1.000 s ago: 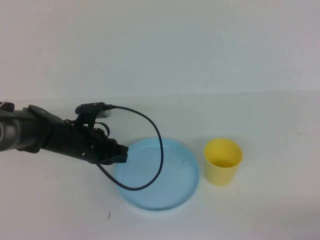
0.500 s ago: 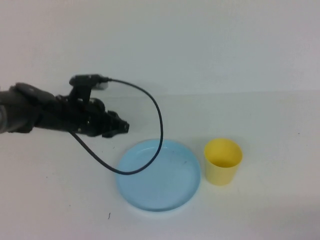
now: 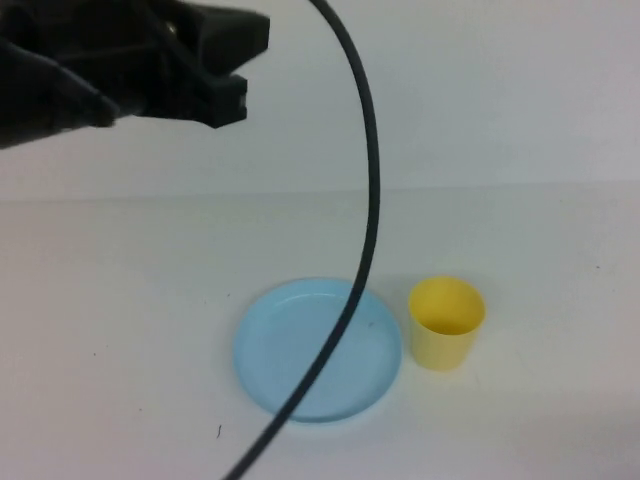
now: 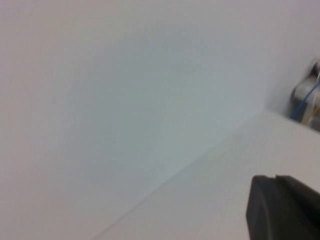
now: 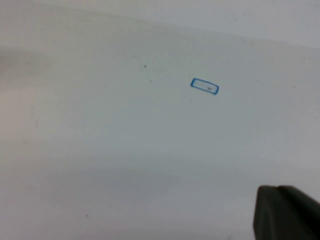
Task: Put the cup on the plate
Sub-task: Pick up the cup from the table
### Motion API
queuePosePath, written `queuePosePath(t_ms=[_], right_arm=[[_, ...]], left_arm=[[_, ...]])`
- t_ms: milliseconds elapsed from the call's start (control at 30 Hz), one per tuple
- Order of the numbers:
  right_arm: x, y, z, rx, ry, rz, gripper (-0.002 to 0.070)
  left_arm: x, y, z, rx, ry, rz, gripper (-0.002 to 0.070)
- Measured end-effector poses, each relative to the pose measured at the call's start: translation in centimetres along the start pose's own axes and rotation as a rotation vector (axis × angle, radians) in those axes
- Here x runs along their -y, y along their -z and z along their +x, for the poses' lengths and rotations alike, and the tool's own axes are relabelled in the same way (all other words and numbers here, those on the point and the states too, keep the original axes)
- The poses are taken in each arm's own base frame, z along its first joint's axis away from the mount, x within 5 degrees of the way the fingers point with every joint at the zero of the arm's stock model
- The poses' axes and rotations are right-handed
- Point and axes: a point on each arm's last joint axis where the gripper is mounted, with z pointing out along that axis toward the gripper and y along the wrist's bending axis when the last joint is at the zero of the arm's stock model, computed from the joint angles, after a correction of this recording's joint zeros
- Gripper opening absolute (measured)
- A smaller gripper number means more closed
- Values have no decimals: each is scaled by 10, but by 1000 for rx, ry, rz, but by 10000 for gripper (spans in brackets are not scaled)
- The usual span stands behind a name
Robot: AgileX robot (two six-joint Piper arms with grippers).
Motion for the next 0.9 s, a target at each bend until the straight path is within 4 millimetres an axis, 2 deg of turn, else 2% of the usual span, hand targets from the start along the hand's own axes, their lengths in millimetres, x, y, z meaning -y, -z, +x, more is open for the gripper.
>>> queuePosePath(t_ms=[100, 200, 400, 467, 567, 700, 767, 900], right_arm=[[0, 0, 0, 0, 0, 0, 1], [0, 0, 0, 0, 0, 0, 1], [0, 0, 0, 0, 0, 0, 1], [0, 0, 0, 0, 0, 0, 1], [0, 0, 0, 0, 0, 0, 1], [0, 0, 0, 0, 0, 0, 1], [0, 0, 0, 0, 0, 0, 1], [0, 0, 0, 0, 0, 0, 1]], left_arm=[[30, 35, -22, 116, -53, 24, 1], [53, 61, -34, 184, -99, 80, 1], [72, 90, -42, 242, -100, 164, 0], [70, 92, -43, 247, -157, 130, 0], [64, 91, -42, 239, -352, 32, 0], [42, 82, -34, 195, -578, -181, 0], [29, 85, -24, 181, -592, -291, 0], [16, 117, 13, 173, -455, -443, 0]])
